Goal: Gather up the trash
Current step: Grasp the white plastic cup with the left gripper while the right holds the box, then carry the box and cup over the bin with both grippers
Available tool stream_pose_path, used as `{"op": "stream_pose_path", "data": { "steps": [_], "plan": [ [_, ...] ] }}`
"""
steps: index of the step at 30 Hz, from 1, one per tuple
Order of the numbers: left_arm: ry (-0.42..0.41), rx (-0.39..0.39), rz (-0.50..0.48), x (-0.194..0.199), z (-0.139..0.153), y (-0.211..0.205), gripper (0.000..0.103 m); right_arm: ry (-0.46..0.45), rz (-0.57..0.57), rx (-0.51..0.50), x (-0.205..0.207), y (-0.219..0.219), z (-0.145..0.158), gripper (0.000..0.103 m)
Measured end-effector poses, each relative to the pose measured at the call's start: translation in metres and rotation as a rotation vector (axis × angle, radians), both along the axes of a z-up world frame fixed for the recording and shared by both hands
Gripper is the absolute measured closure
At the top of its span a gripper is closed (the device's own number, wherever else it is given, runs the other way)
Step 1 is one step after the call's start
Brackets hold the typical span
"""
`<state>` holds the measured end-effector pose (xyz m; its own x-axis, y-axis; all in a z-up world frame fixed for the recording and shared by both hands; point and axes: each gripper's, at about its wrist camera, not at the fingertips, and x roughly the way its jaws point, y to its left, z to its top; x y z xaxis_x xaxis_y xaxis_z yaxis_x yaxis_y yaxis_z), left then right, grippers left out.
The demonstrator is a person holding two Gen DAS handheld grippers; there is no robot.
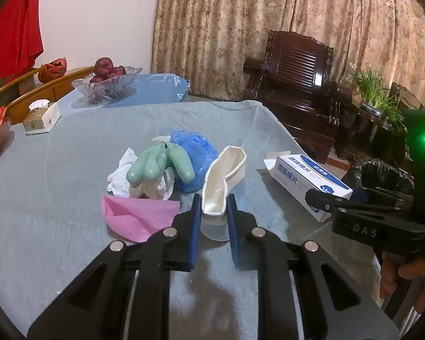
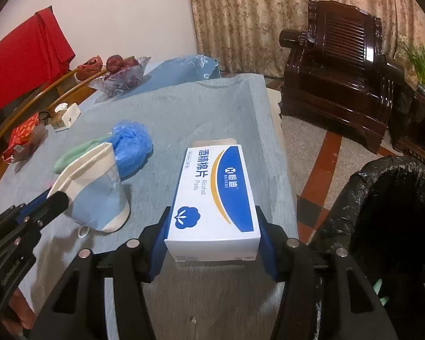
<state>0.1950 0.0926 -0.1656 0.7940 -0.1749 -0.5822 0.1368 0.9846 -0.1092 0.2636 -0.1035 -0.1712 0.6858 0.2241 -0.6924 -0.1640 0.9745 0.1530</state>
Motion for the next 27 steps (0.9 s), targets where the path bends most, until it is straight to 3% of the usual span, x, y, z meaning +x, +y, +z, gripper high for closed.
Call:
{"op": "stream_pose_path", "data": {
  "steps": [14,27],
  "plan": [
    [-0.064,-0.025,0.008,-0.020,0.040,-0.009,0.088,-0.106,-0.001,0.038,-0.029,-0.016,0.048,0.048],
    [-0.139,-0.028,-0.049,-0.037,0.083,-0.039,0.088,-0.228,-0.055,0.053,-0.068,-0.051,0.102,0.048]
  ]
}}
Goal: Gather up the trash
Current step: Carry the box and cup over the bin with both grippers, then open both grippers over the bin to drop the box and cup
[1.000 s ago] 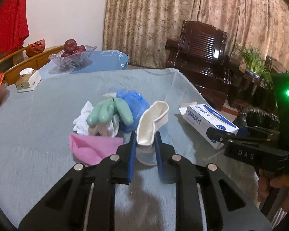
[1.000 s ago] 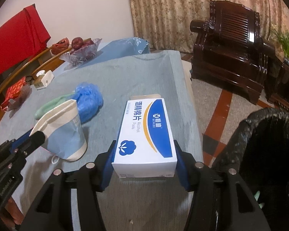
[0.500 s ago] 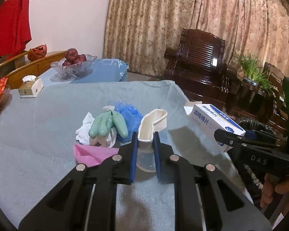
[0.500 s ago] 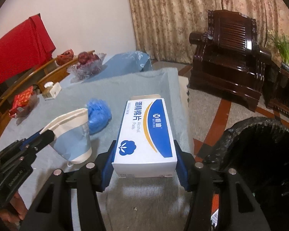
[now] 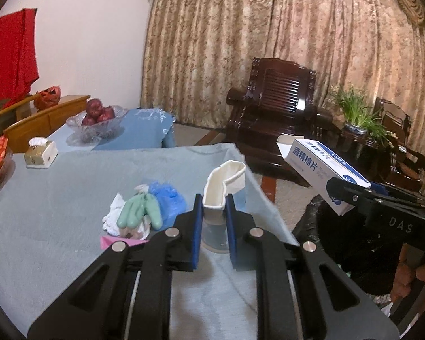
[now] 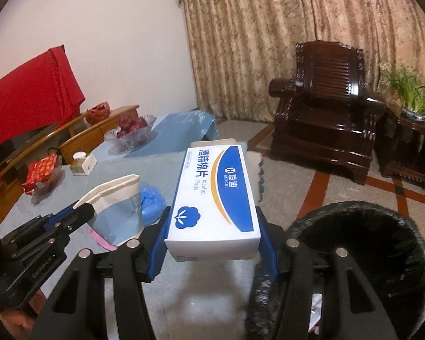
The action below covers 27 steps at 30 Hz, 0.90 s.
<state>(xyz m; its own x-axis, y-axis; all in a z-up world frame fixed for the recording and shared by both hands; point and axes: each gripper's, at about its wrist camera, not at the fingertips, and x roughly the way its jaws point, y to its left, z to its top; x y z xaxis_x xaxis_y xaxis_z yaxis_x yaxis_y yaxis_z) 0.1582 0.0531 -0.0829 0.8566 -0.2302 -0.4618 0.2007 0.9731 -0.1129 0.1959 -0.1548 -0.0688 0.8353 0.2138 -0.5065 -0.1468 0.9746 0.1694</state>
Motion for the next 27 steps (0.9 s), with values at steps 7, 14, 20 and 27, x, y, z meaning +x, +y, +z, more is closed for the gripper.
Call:
{"op": "stream_pose_path", "data": {
  "steps": [7,14,20,27],
  "plan": [
    [-0.030,-0.007,-0.076,-0.010,0.015,-0.035,0.088,-0.025,-0.063,-0.012,-0.024,-0.035,0.012,0.048],
    [-0.045,-0.021,-0.167,-0.014,0.021,-0.079,0.088,-0.028,-0.149,-0.022,-0.049,-0.074,0.016,0.048],
    [-0.033,-0.022,-0.250,-0.014,0.015,-0.120,0.088,-0.019,-0.228,-0.028,-0.067,-0.107,0.015,0.048],
    [-0.020,-0.015,-0.313,-0.011,0.007,-0.155,0.088,-0.002,-0.302,-0.034,-0.084,-0.140,0.008,0.048]
  ]
}}
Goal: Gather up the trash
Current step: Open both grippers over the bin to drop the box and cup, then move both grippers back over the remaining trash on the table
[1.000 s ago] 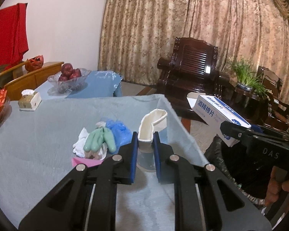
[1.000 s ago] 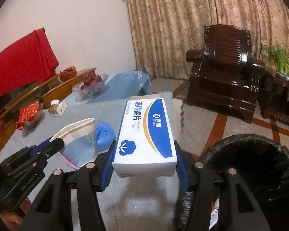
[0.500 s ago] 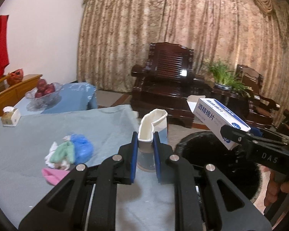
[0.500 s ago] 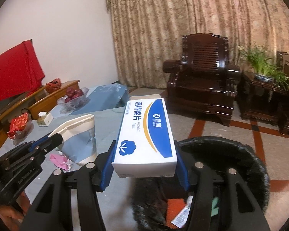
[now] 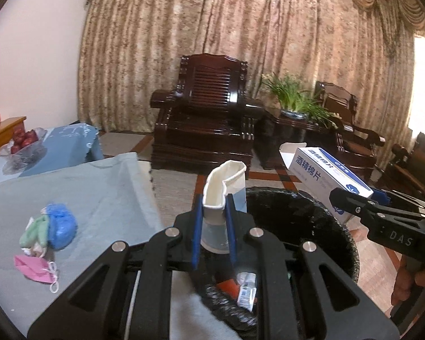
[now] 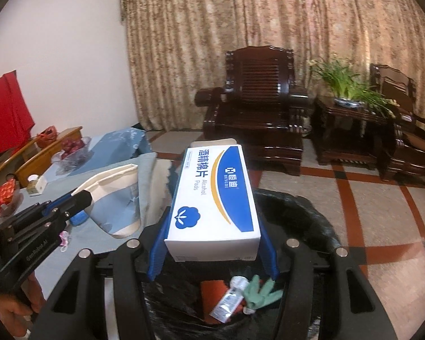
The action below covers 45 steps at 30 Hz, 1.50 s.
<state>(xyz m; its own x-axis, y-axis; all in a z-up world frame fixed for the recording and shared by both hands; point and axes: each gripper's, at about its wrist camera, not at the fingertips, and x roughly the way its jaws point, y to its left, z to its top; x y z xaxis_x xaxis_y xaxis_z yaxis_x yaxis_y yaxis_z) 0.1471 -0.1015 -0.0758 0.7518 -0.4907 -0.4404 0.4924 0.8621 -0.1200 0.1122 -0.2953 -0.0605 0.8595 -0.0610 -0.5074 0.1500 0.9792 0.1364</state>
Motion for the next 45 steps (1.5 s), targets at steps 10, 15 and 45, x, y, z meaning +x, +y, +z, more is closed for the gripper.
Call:
{"op": "stream_pose_path", "data": {
  "steps": [10,15,45],
  "plan": [
    [0.035,0.033,-0.072,0.003,-0.019,-0.039,0.088,0.043,-0.059,0.003,-0.006,-0.028,-0.017,0.048],
    [0.056,0.048,-0.083,0.007,-0.029,-0.050,0.088,0.063,-0.076,0.003,-0.008,-0.035,-0.026,0.048],
    [0.043,0.036,0.202,0.001,-0.009,0.083,0.012,0.007,0.023,0.038,0.000,0.014,-0.017,0.006]
  ]
}}
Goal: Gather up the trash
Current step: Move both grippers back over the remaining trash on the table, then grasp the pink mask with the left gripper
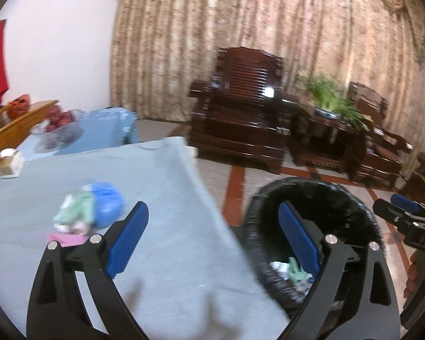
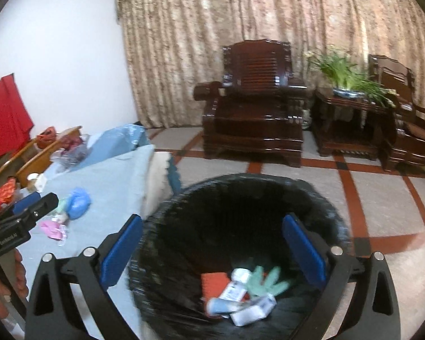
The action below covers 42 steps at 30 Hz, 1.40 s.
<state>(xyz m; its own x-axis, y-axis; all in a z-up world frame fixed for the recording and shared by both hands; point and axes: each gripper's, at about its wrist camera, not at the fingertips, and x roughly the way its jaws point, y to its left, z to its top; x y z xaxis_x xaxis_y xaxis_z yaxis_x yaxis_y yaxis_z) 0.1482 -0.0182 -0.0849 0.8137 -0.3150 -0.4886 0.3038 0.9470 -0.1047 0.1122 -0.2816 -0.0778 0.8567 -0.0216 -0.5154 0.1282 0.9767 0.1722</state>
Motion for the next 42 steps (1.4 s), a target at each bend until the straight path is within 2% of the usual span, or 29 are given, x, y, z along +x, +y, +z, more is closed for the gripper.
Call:
{"op": "stream_pose_path", "data": {
  "steps": [11,18,24,32,42],
  "plan": [
    [-0.030,0.056,0.233,-0.012,0.006,0.105,0.012,-0.014,0.180,-0.004,0.034,0.087,-0.002,0.006],
    [-0.024,0.077,0.319,-0.013,-0.002,0.146,0.012,-0.024,0.254,-0.016,0.055,0.130,-0.010,0.006],
    [0.012,0.097,0.352,-0.004,-0.020,0.167,0.012,-0.032,0.300,-0.024,0.075,0.161,-0.022,0.006],
    [0.091,0.081,0.376,0.023,-0.053,0.184,0.012,-0.005,0.351,-0.040,0.101,0.191,-0.045,0.006],
    [0.162,0.073,0.357,0.055,-0.083,0.180,0.012,0.029,0.349,-0.046,0.123,0.199,-0.063,0.006]
  ]
}}
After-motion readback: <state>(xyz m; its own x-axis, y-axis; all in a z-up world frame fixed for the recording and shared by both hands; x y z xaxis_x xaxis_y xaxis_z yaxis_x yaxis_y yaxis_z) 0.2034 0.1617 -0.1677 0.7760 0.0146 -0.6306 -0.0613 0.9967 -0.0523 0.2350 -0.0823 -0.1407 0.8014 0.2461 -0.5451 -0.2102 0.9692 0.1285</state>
